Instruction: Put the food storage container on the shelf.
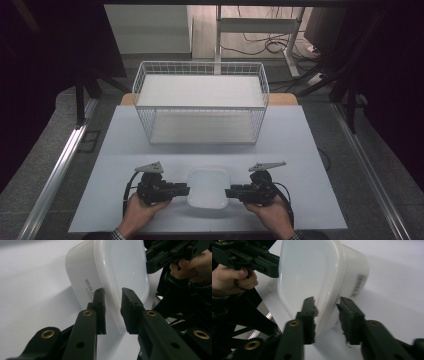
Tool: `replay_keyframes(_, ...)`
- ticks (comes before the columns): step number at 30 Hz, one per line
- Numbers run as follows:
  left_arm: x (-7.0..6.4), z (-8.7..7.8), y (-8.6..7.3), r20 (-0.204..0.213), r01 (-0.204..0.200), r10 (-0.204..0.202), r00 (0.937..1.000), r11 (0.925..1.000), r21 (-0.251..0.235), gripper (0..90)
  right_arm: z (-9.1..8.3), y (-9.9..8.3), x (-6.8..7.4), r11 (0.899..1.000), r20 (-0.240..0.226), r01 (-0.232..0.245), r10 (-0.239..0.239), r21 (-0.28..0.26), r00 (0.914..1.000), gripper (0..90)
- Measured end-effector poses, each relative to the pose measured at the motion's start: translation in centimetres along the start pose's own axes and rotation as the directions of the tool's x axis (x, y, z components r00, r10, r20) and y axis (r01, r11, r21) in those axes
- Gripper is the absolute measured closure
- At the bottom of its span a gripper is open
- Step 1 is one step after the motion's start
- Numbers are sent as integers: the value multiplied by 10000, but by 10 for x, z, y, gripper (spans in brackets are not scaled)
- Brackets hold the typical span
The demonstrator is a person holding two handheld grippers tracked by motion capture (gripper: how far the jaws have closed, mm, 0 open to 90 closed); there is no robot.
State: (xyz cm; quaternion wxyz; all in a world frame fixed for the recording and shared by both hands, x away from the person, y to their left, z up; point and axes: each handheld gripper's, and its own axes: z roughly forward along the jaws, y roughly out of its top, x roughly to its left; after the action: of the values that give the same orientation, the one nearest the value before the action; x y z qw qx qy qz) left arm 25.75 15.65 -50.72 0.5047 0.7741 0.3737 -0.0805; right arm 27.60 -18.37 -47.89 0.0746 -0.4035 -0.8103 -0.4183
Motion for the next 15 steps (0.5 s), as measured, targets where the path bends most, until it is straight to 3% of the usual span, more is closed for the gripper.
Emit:
replay_keyframes(1, 0, 0, -1, -76, 163, -163, 9998, 9999, -28, 742, -1, 0, 0, 9999, 102, 83, -82, -99, 9999, 736)
replay_keyframes(4, 0, 1, 0, -116, 287, -288, 9995, 9995, -90, 741, -2, 1, -2, 9998, -2, -165, 165, -150, 9999, 741)
replay_keyframes(7, -4, 1, 1, -457, 298, -302, 9985, 9995, -84, 746, -1, 1, -3, 9992, -26, -308, 307, -261, 9995, 752)
replay_keyframes(11, -4, 3, 1, -664, 787, -812, 9945, 9961, -396, 763, 0, 3, -4, 9977, 100, -506, 511, -446, 9986, 761)
replay_keyframes(14, -6, 3, 2, -885, 849, -901, 9920, 9945, -613, 795, 3, 3, -1, 9965, 577, -318, 363, -780, 9977, 773)
replay_keyframes(15, -8, 4, 3, -1151, 557, -623, 9914, 9967, -595, 813, 3, 3, 1, 9963, 900, -126, 202, -845, 9957, 776)
